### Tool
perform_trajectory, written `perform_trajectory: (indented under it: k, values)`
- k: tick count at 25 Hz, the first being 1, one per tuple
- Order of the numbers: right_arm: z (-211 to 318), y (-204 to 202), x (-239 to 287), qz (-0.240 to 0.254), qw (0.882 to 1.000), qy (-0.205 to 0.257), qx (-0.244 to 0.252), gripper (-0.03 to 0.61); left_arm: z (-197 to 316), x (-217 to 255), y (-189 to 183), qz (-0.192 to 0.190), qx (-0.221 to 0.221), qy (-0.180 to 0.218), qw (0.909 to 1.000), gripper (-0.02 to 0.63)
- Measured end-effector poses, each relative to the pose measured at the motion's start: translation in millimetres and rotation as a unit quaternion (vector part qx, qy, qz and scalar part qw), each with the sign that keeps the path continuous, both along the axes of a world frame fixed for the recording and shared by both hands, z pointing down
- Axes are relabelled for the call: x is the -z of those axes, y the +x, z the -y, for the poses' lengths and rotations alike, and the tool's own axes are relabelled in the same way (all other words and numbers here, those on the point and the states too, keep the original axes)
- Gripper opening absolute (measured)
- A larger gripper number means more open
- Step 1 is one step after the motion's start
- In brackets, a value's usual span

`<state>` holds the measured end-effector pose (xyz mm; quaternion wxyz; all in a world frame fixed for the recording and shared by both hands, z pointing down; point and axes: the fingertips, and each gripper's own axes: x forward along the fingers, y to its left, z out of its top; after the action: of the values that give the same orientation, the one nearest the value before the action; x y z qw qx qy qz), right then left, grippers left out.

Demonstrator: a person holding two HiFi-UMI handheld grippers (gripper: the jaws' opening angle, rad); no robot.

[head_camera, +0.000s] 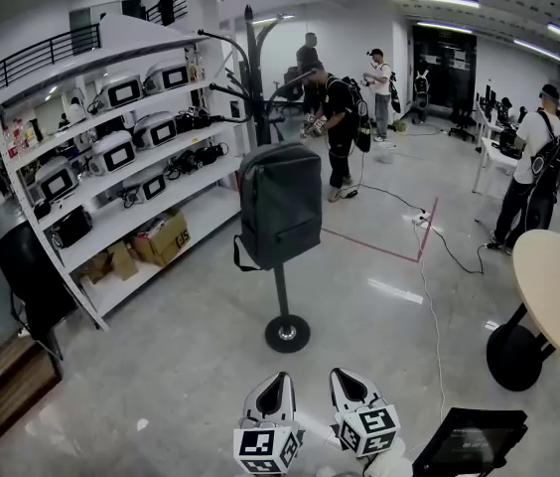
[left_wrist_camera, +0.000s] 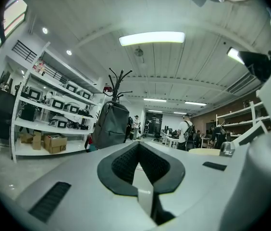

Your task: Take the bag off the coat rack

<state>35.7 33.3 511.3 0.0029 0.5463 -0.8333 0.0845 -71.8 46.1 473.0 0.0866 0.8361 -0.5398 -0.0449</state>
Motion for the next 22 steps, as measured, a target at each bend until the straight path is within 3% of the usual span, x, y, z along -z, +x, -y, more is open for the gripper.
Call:
perform_trajectory:
  k: [22]
  values:
    - [86.7, 37.6, -9.3, 0.003, 1.0, -0.004, 0.018, 0.011, 84.6, -9.2, 39.0, 0.009, 0.009, -0.006, 0.9999, 0.002]
